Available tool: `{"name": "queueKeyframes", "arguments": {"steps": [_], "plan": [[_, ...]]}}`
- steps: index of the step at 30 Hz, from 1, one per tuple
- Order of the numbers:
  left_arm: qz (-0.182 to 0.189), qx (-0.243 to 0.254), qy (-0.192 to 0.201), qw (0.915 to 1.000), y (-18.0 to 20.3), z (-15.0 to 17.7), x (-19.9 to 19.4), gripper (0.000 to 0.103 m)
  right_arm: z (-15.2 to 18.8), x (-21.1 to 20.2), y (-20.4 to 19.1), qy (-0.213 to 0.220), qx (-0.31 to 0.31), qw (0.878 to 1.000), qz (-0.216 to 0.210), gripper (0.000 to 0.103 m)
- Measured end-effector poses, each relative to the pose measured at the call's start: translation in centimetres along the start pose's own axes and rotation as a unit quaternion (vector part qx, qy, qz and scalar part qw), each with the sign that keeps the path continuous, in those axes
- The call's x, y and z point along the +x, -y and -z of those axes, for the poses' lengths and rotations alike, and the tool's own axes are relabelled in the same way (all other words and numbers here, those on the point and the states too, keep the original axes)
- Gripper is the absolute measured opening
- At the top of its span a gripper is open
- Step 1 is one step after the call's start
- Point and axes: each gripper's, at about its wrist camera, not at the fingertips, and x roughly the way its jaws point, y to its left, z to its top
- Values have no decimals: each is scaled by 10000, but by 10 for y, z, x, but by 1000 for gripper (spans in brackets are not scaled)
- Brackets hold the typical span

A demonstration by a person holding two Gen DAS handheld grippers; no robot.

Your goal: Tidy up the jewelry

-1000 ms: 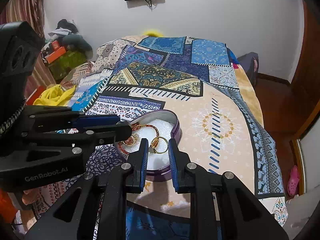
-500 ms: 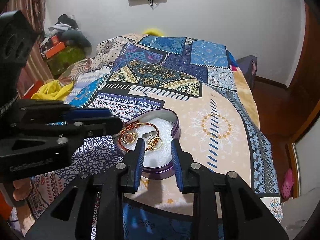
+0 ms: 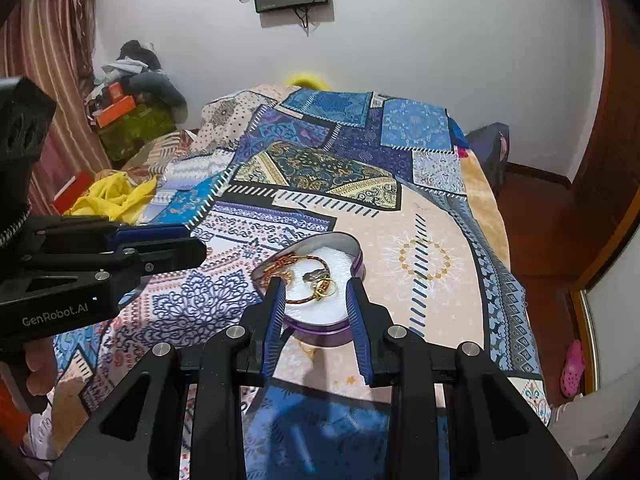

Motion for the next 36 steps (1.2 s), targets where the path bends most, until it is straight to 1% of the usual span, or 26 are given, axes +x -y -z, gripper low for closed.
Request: {"name": "queueKeyframes", "arguments": {"steps": [7,11,18,22,26,29,33,35,36], "plan": [[-107,-149,-168,9997,-13,22,-4,22,11,4,-9,-124,15,9999,-75,28],[-53,-182,-294,9994,-16,33,1,22,21,16,-13,-364,-26,9993,-51,28],[98,-93,-663,9977,-10,53,23,22,40,27,-10,-703,74,9974,-109,28],[100,-24,-675,9977,-7,61,23,22,46,30,-14,-790,53,9966,-219,28],[61,47,-663,9978,-8,65,18,22,48,34,-26,-838,-108,9958,-353,28],[-21,115,-639,9979,-10,65,15,22,50,38,-35,-893,-191,9947,-468,28],[4,61,-614,9981,-15,68,13,22,51,41,-45,-914,-299,9943,-461,28],[8,65,-616,9981,-17,70,12,22,50,41,-48,-896,-337,9943,-460,23],[9,65,-616,9981,-17,71,12,22,50,41,-49,-904,-341,9941,-485,18]]}}
